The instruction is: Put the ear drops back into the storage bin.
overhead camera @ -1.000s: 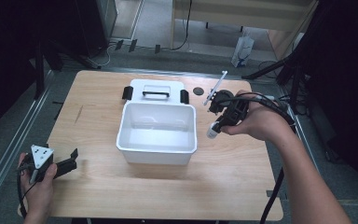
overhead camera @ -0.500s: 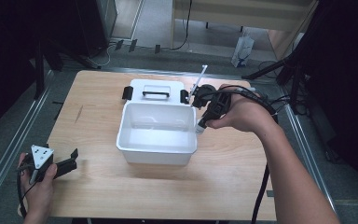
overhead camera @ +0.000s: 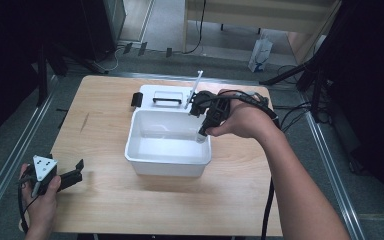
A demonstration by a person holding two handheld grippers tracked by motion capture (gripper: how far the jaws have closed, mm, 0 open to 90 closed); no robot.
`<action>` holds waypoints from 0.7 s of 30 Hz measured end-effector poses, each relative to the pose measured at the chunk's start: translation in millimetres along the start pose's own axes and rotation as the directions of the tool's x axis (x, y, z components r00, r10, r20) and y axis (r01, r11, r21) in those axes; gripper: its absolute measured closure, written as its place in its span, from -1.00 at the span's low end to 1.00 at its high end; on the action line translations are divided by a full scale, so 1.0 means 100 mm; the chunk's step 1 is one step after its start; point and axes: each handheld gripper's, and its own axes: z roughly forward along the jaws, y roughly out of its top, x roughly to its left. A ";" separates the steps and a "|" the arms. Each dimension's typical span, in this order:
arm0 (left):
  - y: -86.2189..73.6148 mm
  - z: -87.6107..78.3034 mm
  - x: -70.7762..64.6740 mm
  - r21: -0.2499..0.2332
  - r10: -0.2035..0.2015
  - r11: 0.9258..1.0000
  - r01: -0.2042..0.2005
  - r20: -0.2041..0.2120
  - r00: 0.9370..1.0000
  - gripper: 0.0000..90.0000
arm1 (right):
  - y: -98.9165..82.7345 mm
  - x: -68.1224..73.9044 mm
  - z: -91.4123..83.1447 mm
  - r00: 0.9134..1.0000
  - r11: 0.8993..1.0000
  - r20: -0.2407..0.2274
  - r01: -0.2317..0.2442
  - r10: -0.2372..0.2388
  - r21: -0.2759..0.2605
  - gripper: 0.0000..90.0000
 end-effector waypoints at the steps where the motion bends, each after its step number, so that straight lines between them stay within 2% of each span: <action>1: 0.00 0.00 0.00 0.000 0.000 1.000 0.000 0.000 1.000 -0.90 | 0.01 0.00 0.02 1.000 1.000 0.000 0.008 -0.008 0.000 0.60; 6: 0.00 0.00 0.00 0.000 -0.003 1.000 0.003 0.002 1.000 -0.91 | 0.05 0.00 0.10 1.000 1.000 -0.004 0.023 -0.023 0.012 0.60; 13: 0.00 0.00 0.00 -0.001 -0.006 1.000 0.006 0.002 1.000 -0.90 | 0.02 -0.03 0.22 0.999 0.999 -0.003 0.041 -0.041 0.031 0.60; 21: 0.00 0.00 0.00 -0.003 -0.005 1.000 0.005 0.002 1.000 -0.91 | -0.03 -0.03 0.36 0.994 0.993 0.019 0.107 -0.108 0.048 0.60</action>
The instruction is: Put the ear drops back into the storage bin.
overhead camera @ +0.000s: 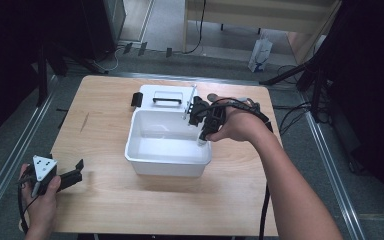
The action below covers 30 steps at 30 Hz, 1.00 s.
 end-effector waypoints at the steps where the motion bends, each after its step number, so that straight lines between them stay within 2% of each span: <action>1: 0.00 0.00 0.00 0.000 0.001 1.000 -0.001 0.000 1.000 -0.91 | -0.01 -0.01 0.04 1.000 1.000 0.003 0.017 -0.017 -0.002 0.60; 6: 0.00 0.00 0.00 0.000 0.000 1.000 0.000 0.001 1.000 -0.90 | -0.01 0.01 0.12 0.999 0.999 0.009 0.035 -0.035 0.003 0.60; 12: 0.00 0.00 0.00 0.000 0.000 1.000 0.000 0.001 1.000 -0.91 | 0.01 0.01 0.25 0.999 0.999 -0.006 0.051 -0.051 0.004 0.60; 24: 0.00 0.00 0.00 -0.002 0.003 1.000 -0.003 0.001 1.000 -0.90 | -0.04 -0.02 0.51 0.998 0.999 -0.036 0.051 -0.050 0.012 0.60; 30: 0.00 0.00 -0.01 0.001 0.010 1.000 -0.010 -0.001 1.000 -0.90 | -0.03 -0.03 0.58 0.997 0.998 -0.047 0.058 -0.057 0.015 0.60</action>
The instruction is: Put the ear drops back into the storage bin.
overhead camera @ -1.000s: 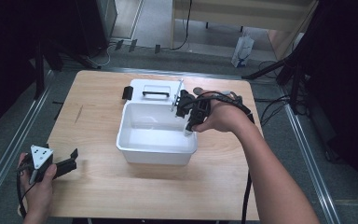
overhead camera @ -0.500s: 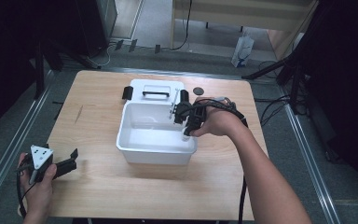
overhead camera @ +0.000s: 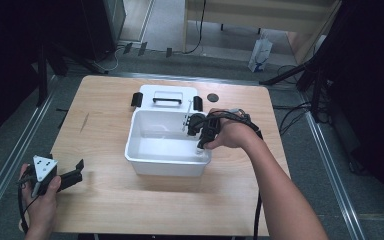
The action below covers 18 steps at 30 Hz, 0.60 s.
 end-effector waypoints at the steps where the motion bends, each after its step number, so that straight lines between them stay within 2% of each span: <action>1: 0.00 0.00 0.00 0.000 0.000 1.000 0.000 0.000 1.000 -0.90 | 0.00 0.01 0.01 1.000 1.000 0.002 -0.011 0.011 0.007 0.60; 5: 0.00 0.00 0.00 0.002 -0.002 1.000 0.002 0.002 1.000 -0.91 | 0.01 0.00 0.09 1.000 1.000 0.004 0.021 -0.021 0.011 0.60; 9: 0.00 0.00 0.00 0.002 -0.006 1.000 0.006 0.002 1.000 -0.90 | 0.01 0.00 0.13 1.000 0.999 -0.001 0.029 -0.029 0.021 0.60; 18: 0.00 0.01 0.01 0.008 -0.006 1.000 0.006 0.005 1.000 -0.91 | 0.03 0.00 0.22 0.999 0.999 -0.028 0.018 -0.016 0.044 0.59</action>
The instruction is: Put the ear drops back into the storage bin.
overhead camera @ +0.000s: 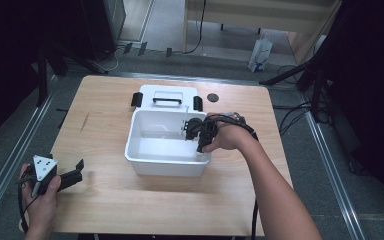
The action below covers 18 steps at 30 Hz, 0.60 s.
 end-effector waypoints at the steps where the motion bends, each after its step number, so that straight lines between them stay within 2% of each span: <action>1: 0.00 0.00 0.00 0.001 0.001 1.000 -0.001 0.000 1.000 -0.91 | 0.00 0.00 0.01 1.000 1.000 0.002 0.001 -0.001 0.000 0.59; 10: 0.00 0.01 0.01 0.006 -0.002 1.000 0.002 0.006 1.000 -0.91 | 0.02 -0.02 0.08 1.000 1.000 -0.014 -0.001 0.002 0.016 0.60; 18: 0.00 0.01 0.00 0.004 -0.001 1.000 0.001 0.003 1.000 -0.91 | 0.04 -0.01 0.12 1.000 1.000 -0.003 0.003 -0.003 0.023 0.57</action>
